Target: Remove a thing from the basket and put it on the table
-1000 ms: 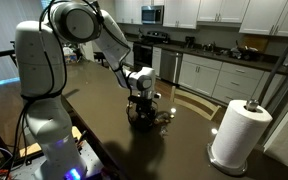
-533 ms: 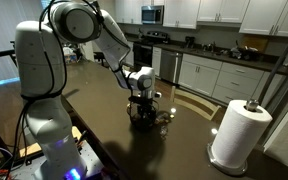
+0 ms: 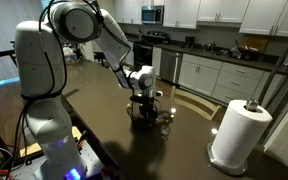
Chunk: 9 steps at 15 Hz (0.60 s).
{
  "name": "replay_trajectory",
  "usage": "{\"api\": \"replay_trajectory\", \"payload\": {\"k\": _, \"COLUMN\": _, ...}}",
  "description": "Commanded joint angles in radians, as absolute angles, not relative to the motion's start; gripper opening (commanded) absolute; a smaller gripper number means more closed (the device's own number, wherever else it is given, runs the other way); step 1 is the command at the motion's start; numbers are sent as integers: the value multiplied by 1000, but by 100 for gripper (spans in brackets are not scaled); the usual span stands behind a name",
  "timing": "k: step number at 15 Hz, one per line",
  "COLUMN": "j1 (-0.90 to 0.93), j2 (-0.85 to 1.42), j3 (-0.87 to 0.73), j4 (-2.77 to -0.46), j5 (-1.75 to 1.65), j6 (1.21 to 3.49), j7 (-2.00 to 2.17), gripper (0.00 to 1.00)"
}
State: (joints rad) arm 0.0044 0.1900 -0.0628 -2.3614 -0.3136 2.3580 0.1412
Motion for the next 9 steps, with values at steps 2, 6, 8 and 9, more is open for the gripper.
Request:
{"api": "replay_trajectory", "payload": {"k": 2, "j1": 12, "j2": 203, "j3": -89, "j4": -2344, "j5": -416, "j6": 2361, "j7": 209, "gripper": 83}}
{"api": "replay_trajectory", "payload": {"k": 6, "j1": 8, "j2": 211, "j3": -97, "j4": -2341, "j5": -450, "j6": 2364, "j7": 222, "gripper": 98}}
{"api": "replay_trajectory", "payload": {"k": 8, "j1": 10, "j2": 226, "j3": -97, "j4": -2350, "j5": -455, "j6": 2382, "j7": 232, "gripper": 96}}
{"api": "replay_trajectory", "payload": {"k": 9, "j1": 11, "j2": 233, "j3": -96, "j4": -2353, "j5": -452, "j6": 2389, "j7": 231, "gripper": 93}}
